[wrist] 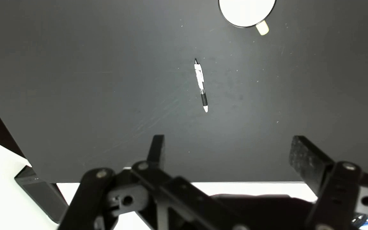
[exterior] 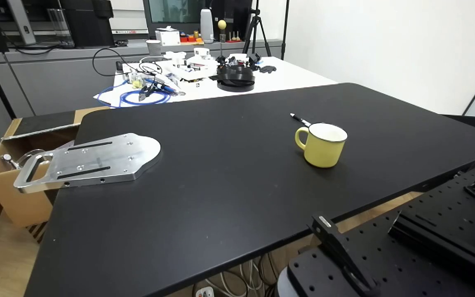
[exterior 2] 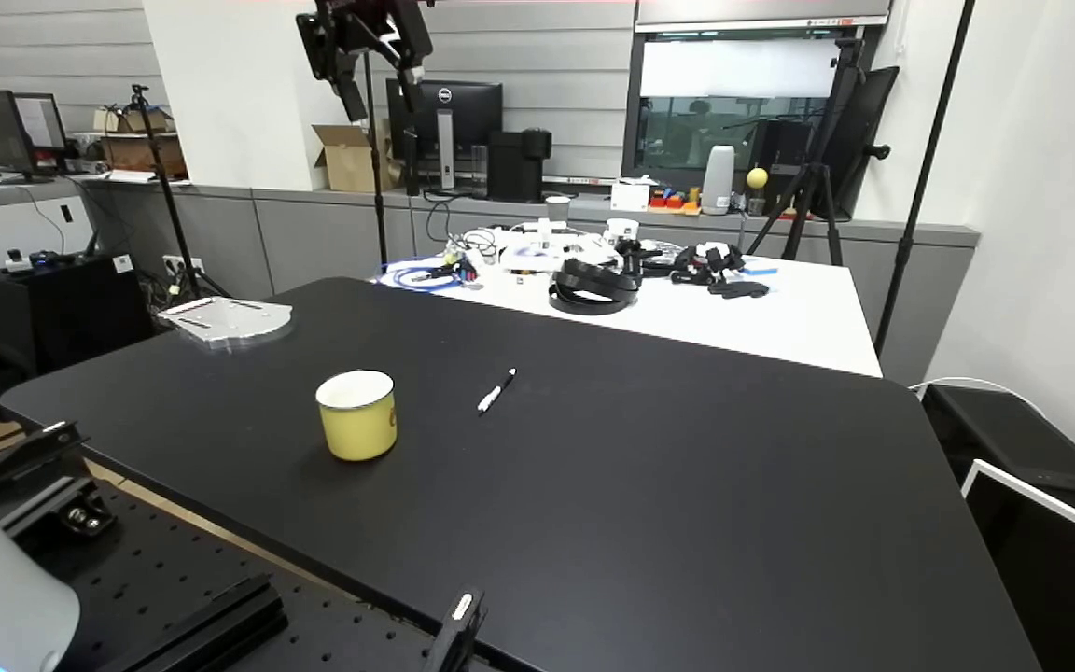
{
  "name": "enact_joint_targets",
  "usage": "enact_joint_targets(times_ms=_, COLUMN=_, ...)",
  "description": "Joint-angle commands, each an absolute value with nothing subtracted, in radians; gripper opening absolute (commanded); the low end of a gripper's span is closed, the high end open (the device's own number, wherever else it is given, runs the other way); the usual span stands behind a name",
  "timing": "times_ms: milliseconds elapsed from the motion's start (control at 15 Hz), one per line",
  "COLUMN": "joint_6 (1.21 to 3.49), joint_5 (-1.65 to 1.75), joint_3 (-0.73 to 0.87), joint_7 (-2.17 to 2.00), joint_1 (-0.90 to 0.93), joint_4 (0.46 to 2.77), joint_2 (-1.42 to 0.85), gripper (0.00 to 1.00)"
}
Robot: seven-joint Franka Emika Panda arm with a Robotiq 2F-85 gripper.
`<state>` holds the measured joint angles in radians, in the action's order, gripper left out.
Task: Pick the pen on the table and put it in the cup
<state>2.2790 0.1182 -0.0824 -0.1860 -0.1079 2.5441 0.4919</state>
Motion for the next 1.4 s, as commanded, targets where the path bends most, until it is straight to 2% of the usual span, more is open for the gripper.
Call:
enact_joint_targets(times_ms=0, joint_6=2.304, joint_5=0.168, joint_3=-0.075, joint_7=-0.221, joint_1=-0.132, joint_4=2.416, joint_2=0.32, gripper=1.0)
enact_joint_targets(times_ms=867, joint_6=2.407, joint_5=-0.034, joint_3=-0.005, joint_7=0.125, joint_1=-0.085, joint_4=1.99, joint_2=-0.227, gripper=1.0)
enact_joint_targets(times_ms=1333, joint_6=2.52, joint_5=-0.174, joint_3=-0.063, joint_7=0.285, joint_1=-0.101, joint_4=1.944, joint_2=-0.351, gripper=1.0)
